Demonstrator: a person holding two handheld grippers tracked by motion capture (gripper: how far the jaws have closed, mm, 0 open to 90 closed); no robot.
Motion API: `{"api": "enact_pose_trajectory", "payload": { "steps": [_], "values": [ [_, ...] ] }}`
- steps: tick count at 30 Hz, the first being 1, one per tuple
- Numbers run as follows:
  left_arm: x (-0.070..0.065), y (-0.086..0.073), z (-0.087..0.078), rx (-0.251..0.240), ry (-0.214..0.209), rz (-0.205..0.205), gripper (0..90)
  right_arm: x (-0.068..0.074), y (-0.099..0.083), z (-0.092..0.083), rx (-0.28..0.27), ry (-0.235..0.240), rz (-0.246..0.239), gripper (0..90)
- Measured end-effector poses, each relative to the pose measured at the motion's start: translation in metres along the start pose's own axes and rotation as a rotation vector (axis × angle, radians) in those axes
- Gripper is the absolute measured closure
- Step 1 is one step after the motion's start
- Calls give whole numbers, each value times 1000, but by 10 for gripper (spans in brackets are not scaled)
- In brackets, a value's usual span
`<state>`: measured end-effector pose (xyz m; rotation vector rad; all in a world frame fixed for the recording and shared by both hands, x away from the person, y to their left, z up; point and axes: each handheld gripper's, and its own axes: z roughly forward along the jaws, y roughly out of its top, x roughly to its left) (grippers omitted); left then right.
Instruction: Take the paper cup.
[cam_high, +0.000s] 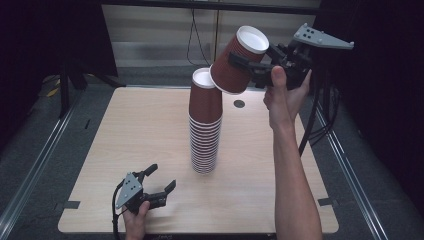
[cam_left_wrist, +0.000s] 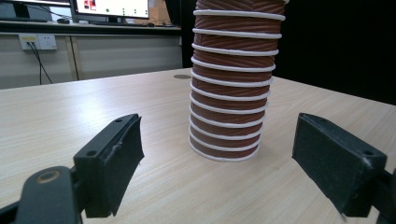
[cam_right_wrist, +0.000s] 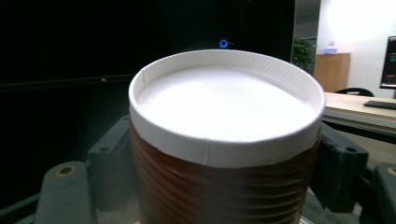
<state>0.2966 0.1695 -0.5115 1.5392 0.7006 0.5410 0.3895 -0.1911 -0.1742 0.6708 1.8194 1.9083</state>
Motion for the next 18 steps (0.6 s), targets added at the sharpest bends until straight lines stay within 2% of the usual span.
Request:
{"api": "enact_pose_trajectory", "payload": {
  "steps": [5, 8, 12, 16, 18],
  "values": [
    [0, 0, 0, 0, -4, -9, 158, -4, 2, -12, 10, -39, -14, 217],
    [-1, 0, 0, 2, 6, -9, 158, -10, 0, -18, 10, -59, 5, 217],
    [-1, 0, 0, 2, 8, -12, 158, -14, -5, -24, 38, -96, -5, 217],
    [0, 0, 1, 5, 3, -10, 158, -16, -12, -26, 69, -111, -11, 217],
    [0, 0, 1, 12, 1, 3, 158, -16, -16, -26, 97, -111, -19, 217]
  ]
}}
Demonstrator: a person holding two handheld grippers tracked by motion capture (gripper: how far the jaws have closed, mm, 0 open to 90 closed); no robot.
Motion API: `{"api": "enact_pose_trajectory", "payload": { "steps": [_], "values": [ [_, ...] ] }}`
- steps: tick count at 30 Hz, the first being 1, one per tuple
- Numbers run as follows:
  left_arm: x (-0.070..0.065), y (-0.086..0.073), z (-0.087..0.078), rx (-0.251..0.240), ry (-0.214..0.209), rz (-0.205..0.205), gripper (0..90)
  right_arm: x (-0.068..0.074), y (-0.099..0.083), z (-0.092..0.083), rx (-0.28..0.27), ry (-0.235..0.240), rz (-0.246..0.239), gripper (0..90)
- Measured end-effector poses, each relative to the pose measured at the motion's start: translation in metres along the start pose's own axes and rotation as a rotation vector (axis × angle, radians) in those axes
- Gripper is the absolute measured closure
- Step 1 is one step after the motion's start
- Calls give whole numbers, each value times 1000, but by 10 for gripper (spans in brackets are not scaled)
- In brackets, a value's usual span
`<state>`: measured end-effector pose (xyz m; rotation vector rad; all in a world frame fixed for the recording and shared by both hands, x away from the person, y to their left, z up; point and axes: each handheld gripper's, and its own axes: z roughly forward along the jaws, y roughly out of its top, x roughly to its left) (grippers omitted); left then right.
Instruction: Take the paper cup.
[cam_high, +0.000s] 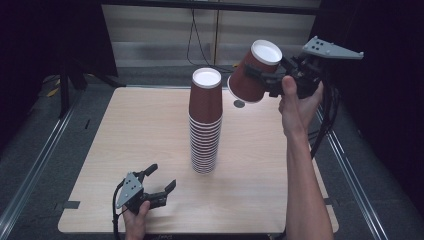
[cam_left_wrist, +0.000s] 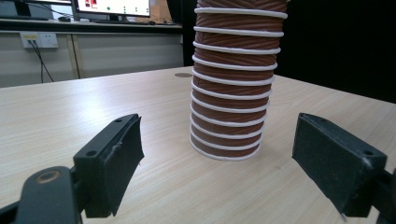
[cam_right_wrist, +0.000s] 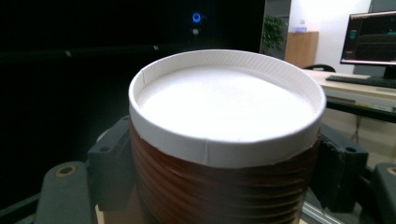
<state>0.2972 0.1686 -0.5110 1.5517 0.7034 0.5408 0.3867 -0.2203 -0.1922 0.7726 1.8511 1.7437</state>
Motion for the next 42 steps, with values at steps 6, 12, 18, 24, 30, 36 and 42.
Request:
{"api": "enact_pose_trajectory", "payload": {
  "steps": [6, 12, 18, 24, 30, 36, 42],
  "values": [
    [-1, 0, 1, -1, -6, -10, 157, -1, -21, -5, 46, -16, -4, 217],
    [1, 0, 2, 10, -47, -35, 157, -2, -43, -12, 64, -4, 22, 218],
    [1, 1, 4, 36, -39, -24, 156, -1, -64, -20, 79, 8, 46, 219],
    [-2, 3, 11, 69, -95, -10, 157, 4, -82, -21, 102, 16, 46, 219],
    [-3, 5, 13, 78, -140, -33, 156, 8, -99, -25, 107, 25, 65, 220],
    [-5, 11, 14, 74, -170, -25, 156, 14, -114, -28, 121, 34, 74, 219],
    [-8, 15, 16, 75, -188, -15, 155, 20, -131, -28, 142, 48, 84, 219]
  ]
}}
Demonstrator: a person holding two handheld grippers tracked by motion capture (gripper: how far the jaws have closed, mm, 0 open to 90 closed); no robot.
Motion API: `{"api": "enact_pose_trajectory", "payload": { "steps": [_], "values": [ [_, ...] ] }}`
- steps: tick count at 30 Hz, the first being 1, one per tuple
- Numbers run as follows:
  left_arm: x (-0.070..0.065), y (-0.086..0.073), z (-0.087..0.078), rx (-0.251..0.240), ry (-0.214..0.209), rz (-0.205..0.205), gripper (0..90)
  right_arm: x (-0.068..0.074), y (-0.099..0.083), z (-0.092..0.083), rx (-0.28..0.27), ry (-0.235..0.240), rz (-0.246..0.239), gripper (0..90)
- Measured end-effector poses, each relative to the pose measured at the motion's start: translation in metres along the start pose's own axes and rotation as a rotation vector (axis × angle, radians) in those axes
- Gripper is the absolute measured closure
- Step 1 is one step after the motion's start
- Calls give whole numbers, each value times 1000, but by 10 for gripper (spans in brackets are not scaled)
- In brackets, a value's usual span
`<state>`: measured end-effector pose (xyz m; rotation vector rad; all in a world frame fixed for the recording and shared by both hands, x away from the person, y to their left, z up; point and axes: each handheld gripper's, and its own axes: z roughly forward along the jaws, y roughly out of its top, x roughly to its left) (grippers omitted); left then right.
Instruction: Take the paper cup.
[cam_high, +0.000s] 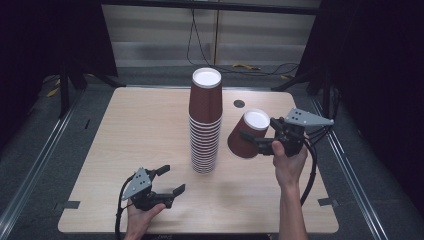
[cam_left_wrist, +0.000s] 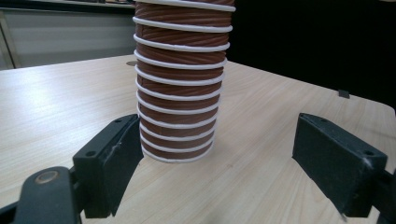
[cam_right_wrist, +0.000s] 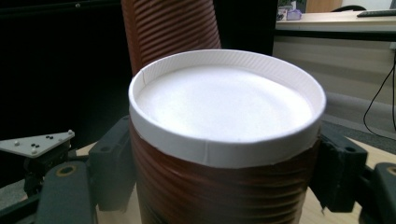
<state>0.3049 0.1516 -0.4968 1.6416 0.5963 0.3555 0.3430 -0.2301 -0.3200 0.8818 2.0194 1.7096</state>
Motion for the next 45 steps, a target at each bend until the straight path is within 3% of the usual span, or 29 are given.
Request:
{"api": "enact_pose_trajectory", "payload": {
  "steps": [3, 4, 9, 10, 12, 13, 24, 26, 30, 33, 35, 38, 45],
  "values": [
    [0, 2, 1, 3, -15, 11, 156, 3, -8, 3, 7, 15, 3, 219],
    [-1, 2, 2, -5, -27, -9, 156, 4, -10, 3, 8, 18, 6, 219],
    [-2, 4, 5, 7, -34, 19, 156, 7, -20, 5, 14, 35, 9, 219],
    [-4, 4, 6, -1, -33, -2, 156, 7, -21, 5, 16, 38, 11, 219],
    [-3, 6, 6, 4, -33, 27, 156, 8, -24, 6, 27, 38, 7, 219],
    [-4, 6, 7, -4, -41, 8, 157, 8, -25, 6, 29, 42, 12, 219],
    [-11, 17, 16, 5, -89, 56, 156, 16, -39, 17, 52, 86, 18, 220],
    [-13, 17, 18, -4, -98, 42, 156, 18, -42, 18, 58, 93, 18, 220],
    [-17, 18, 23, 13, -92, 62, 156, 20, -46, 21, 64, 103, 24, 219],
    [-20, 20, 24, -5, -117, 35, 156, 20, -48, 24, 65, 115, 30, 219],
    [-22, 23, 25, 21, -120, 74, 156, 23, -48, 26, 76, 119, 23, 219],
    [-24, 27, 27, 35, -124, 88, 157, 27, -51, 29, 83, 127, 20, 219],
    [-26, 31, 32, 21, -157, 70, 160, 34, -63, 37, 90, 142, 35, 219]
  ]
}}
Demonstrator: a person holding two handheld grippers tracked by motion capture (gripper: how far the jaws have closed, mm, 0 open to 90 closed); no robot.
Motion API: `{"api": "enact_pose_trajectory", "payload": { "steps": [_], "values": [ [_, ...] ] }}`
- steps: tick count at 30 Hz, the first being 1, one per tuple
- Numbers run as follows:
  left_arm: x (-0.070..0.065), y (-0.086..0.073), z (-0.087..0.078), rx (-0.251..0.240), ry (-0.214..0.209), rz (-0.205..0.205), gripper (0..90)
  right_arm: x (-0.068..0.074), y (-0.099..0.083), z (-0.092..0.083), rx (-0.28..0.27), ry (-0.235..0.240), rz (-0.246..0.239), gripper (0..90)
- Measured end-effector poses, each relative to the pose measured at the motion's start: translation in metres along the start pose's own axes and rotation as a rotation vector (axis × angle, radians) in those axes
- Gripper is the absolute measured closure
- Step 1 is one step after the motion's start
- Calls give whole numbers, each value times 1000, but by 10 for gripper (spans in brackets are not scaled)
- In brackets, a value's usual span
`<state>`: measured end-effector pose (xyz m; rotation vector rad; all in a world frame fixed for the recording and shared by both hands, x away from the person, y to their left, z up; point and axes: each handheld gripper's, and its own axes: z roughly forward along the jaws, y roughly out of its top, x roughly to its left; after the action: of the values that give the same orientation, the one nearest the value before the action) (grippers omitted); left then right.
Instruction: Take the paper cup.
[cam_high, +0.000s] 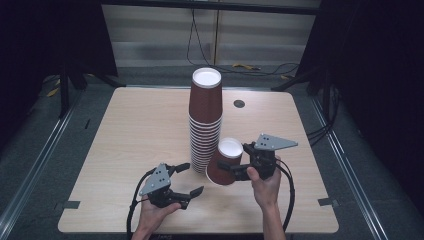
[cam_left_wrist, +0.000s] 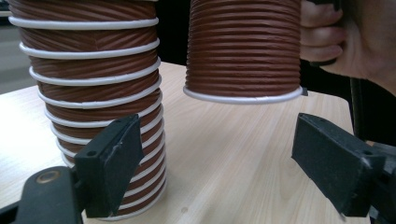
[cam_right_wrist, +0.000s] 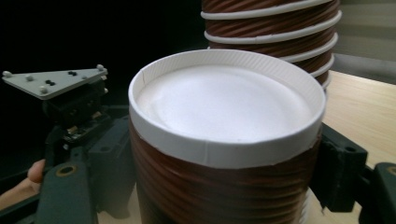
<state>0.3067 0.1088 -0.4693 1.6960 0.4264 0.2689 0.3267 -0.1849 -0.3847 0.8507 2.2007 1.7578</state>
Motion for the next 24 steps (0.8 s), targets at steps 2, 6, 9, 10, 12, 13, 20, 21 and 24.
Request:
{"api": "enact_pose_trajectory", "payload": {
  "steps": [2, 6, 9, 10, 12, 13, 20, 21, 24],
  "values": [
    [-1, 0, 2, -21, -12, -12, 160, 1, -4, 2, 0, 9, 2, 219],
    [-2, 2, 4, -24, -17, -14, 155, 2, -9, 6, 4, 14, 8, 219],
    [-4, 4, 6, -23, -16, 3, 154, 2, -14, 9, 5, 25, 15, 219],
    [-4, 4, 6, -19, -24, 7, 154, 2, -17, 12, 5, 30, 25, 219],
    [-5, 4, 8, -10, -21, 10, 154, 3, -20, 15, 3, 41, 24, 219],
    [-5, 3, 9, -8, -28, 13, 154, 4, -22, 17, 7, 43, 22, 219],
    [-5, -2, 11, -6, -26, 12, 146, 11, -29, 27, 11, 60, 25, 221],
    [-5, -3, 12, -2, -27, 6, 139, 11, -29, 28, 11, 63, 26, 221],
    [-4, -3, 14, 0, -34, -6, 87, 12, -30, 30, 9, 76, 23, 222]
  ]
}}
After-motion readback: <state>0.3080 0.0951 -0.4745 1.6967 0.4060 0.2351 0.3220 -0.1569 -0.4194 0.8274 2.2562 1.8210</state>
